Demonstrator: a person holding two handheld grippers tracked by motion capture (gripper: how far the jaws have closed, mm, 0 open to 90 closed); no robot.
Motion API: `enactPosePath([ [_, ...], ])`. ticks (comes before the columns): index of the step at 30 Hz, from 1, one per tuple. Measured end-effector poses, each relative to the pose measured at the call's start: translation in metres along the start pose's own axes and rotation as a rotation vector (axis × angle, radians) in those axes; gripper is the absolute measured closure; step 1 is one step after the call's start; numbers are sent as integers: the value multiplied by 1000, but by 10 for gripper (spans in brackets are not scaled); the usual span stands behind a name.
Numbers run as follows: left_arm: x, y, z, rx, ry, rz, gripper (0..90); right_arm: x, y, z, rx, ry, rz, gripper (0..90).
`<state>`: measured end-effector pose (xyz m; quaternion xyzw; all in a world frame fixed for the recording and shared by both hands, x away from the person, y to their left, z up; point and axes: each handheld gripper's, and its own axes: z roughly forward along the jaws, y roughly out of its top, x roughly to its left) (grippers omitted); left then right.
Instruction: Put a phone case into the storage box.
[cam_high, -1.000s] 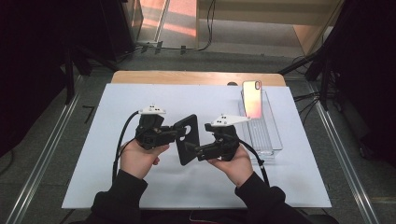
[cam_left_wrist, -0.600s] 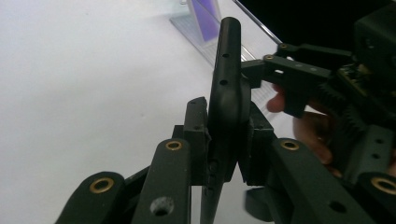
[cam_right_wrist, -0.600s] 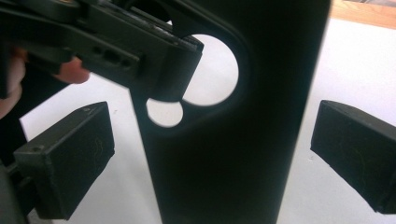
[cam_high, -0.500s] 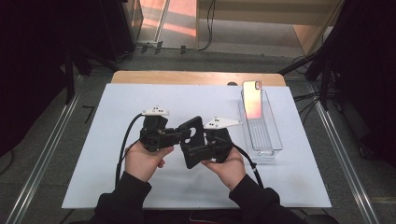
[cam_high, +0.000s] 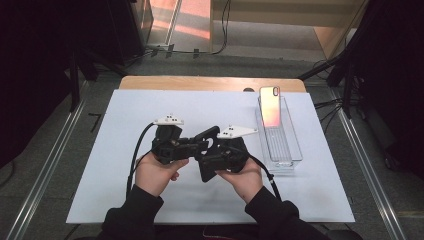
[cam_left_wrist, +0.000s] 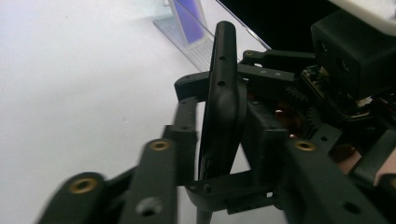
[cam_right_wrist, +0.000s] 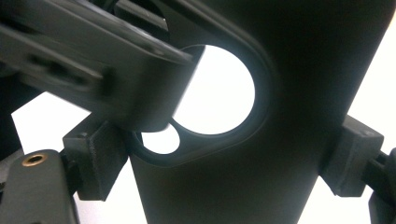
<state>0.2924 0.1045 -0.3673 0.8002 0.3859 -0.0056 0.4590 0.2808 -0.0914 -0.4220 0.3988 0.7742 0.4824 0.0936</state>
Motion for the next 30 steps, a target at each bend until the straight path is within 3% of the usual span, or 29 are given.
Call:
enactPosePath([
  [7,2,3,-9,0,-18,-8,467,-9,1,-2,4,-12,6,132],
  [15,7,0,-14,4,-50,67,310,-25,3,-9,0,-24,27,133],
  [20,8,-3,-13,30,-41,114,298,-33,5,-14,1,-15,29,133],
  [27,16,-12,-7,64,-65,129,298,-41,7,-19,-5,4,45,133],
  [30,21,-18,-5,61,-56,130,298,-44,9,-24,-5,17,42,133],
])
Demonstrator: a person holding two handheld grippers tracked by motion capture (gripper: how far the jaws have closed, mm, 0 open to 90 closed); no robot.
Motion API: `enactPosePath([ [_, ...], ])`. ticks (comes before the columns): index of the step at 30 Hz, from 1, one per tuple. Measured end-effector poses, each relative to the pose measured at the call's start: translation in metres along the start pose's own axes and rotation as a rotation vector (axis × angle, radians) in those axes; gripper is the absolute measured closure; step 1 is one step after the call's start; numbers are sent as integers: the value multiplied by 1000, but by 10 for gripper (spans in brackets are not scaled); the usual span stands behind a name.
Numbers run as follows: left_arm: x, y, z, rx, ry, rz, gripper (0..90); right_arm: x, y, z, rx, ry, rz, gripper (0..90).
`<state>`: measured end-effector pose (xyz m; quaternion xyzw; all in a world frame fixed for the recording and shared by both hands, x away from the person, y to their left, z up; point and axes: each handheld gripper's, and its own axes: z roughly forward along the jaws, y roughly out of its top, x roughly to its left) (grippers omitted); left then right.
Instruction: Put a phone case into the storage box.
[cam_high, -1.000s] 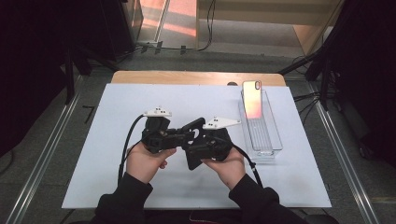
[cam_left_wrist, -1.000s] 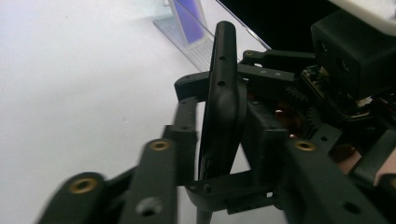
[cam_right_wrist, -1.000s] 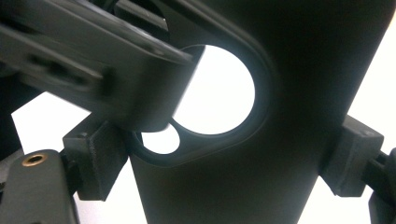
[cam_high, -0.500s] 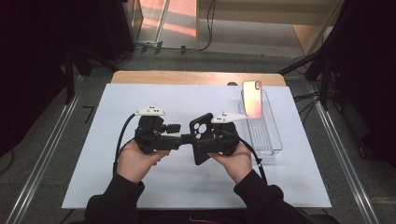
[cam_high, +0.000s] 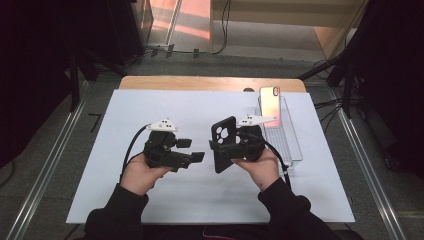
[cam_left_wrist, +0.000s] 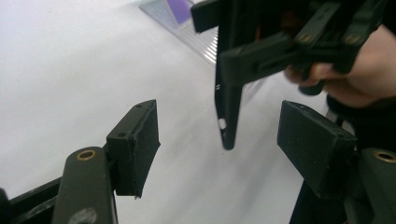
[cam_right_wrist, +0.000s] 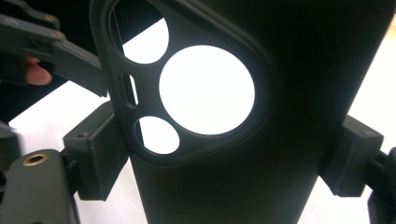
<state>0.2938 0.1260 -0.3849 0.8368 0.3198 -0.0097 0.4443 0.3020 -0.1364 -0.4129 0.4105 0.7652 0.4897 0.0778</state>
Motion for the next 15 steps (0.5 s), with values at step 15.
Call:
enactPosePath([
  [15,22,-44,0,23,11,33,265,-12,10,-20,8,43,-26,132],
])
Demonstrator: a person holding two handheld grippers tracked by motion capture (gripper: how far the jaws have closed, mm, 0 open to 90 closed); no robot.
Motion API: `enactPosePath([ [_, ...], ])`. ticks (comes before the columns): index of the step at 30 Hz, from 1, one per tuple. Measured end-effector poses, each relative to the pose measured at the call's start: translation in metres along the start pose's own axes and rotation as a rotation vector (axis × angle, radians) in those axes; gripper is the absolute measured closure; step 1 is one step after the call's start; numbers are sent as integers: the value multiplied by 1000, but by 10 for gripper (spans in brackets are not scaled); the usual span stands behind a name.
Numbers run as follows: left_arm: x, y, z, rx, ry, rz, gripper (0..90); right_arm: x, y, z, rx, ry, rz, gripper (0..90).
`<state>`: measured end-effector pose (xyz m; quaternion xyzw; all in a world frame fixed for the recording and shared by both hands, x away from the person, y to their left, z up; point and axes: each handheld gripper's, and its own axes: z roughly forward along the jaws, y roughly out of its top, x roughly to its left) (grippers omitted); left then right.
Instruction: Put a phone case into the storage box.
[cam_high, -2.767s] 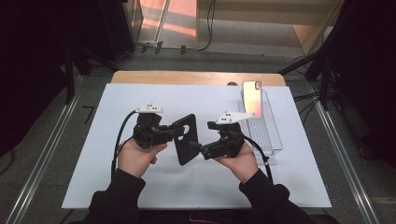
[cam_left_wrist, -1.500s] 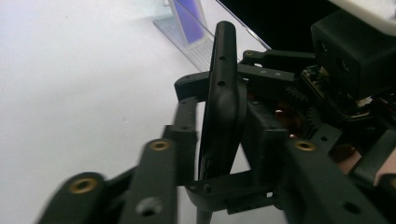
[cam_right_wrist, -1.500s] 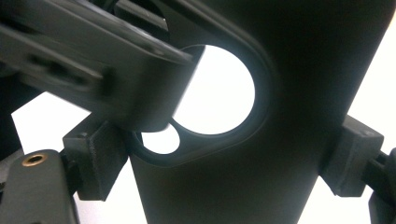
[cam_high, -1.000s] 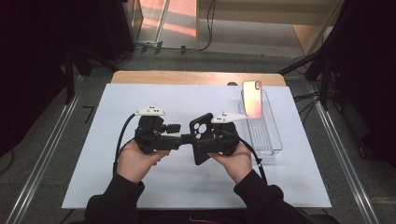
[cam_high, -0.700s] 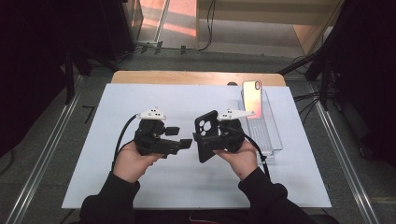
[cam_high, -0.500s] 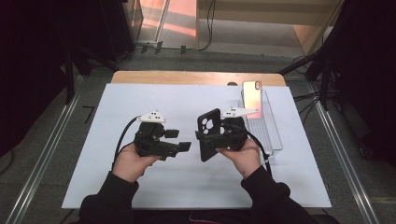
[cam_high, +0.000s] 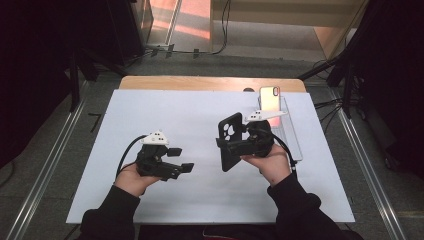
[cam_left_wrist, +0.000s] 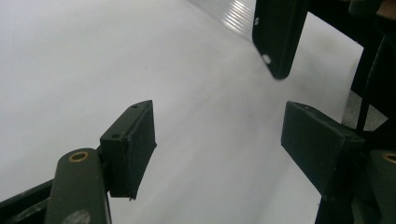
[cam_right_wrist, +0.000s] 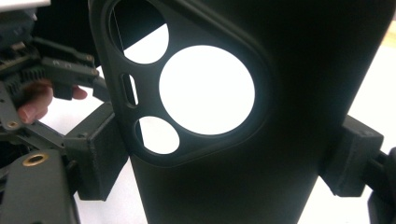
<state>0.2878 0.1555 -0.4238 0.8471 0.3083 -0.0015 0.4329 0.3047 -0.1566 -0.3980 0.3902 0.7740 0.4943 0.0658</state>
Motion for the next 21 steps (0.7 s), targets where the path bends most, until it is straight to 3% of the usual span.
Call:
enactPosePath([
  [21,16,-41,-11,51,12,-53,265,-23,16,-35,-23,-34,29,132],
])
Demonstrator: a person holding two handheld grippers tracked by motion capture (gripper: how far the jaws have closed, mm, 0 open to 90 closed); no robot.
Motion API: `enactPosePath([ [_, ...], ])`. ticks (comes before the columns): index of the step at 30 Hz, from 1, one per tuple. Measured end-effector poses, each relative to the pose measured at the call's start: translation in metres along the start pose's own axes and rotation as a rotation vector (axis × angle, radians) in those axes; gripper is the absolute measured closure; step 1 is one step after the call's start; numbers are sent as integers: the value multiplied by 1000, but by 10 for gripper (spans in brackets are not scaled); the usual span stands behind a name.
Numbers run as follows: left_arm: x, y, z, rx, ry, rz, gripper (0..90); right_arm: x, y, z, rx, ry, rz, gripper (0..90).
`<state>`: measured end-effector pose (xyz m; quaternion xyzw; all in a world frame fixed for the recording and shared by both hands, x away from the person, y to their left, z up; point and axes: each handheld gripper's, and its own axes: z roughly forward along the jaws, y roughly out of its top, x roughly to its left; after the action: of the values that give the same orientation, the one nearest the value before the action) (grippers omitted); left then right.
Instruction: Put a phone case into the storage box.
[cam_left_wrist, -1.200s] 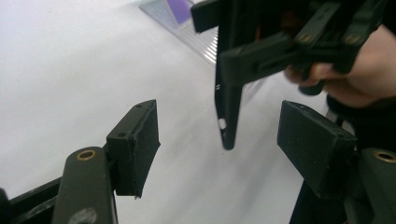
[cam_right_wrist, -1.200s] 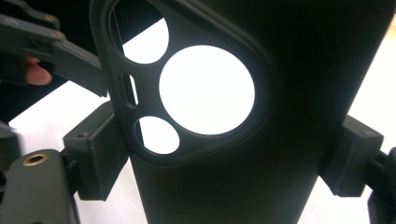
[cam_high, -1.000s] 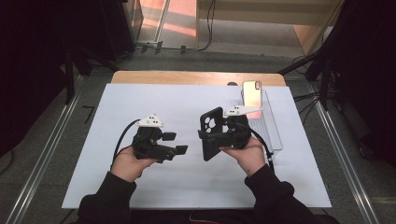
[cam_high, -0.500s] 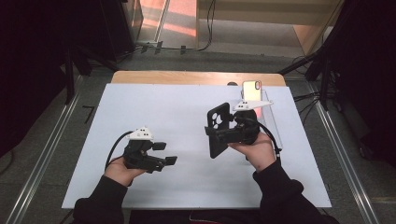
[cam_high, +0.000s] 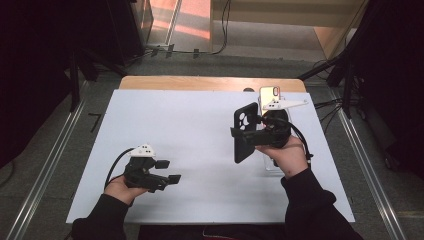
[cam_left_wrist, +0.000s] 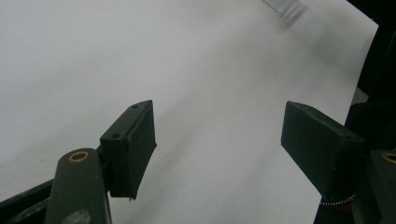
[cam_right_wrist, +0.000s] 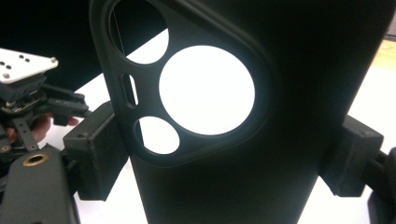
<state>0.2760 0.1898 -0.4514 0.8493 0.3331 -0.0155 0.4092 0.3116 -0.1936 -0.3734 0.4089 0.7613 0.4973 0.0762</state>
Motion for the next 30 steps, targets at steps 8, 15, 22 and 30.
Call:
enactPosePath([
  [8,4,-5,-3,6,39,-29,265,-16,8,-17,-28,-65,25,133],
  [15,6,-9,-7,1,58,-50,265,-34,15,-34,-57,-131,59,133],
  [22,9,-13,-13,-17,64,-79,265,-52,18,-43,-93,-193,83,133],
  [30,9,-16,-16,-19,71,-83,265,-69,16,-42,-93,-287,104,133],
])
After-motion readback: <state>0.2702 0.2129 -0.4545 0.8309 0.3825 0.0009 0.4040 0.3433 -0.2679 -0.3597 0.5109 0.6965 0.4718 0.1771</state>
